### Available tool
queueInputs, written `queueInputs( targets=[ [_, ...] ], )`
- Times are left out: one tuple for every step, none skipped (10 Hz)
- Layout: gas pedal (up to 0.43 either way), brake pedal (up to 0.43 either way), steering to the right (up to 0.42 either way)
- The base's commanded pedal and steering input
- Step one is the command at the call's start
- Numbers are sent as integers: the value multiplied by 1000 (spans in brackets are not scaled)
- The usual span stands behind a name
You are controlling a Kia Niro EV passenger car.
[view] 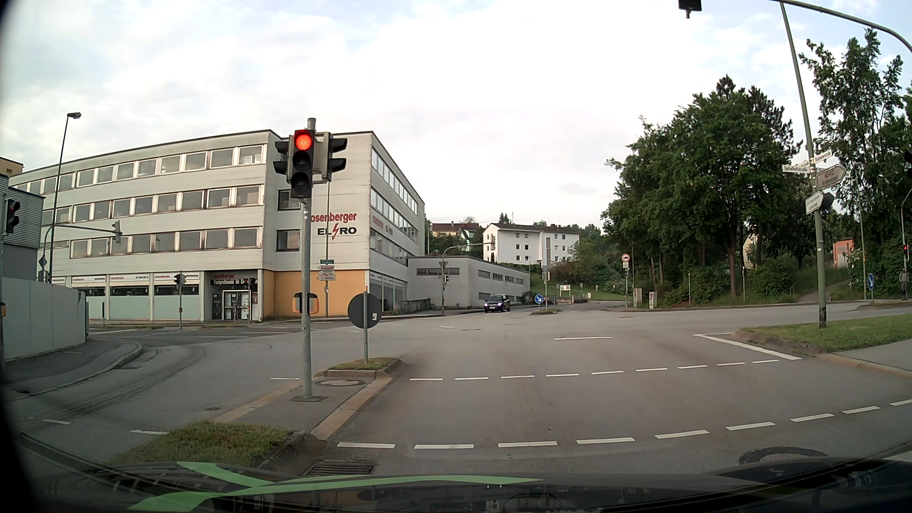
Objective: Follow the waypoints while adhering to traffic rules and regulations
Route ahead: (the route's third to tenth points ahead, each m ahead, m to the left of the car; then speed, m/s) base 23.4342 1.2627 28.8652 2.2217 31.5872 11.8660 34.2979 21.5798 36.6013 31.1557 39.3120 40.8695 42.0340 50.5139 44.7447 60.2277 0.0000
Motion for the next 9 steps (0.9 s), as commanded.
queueInputs(
  targets=[
    [0, 238, -20],
    [0, 238, -20],
    [0, 238, -20],
    [0, 238, -20],
    [0, 238, -20],
    [0, 238, -20],
    [0, 238, -20],
    [0, 238, -20],
    [0, 238, -20]
  ],
)
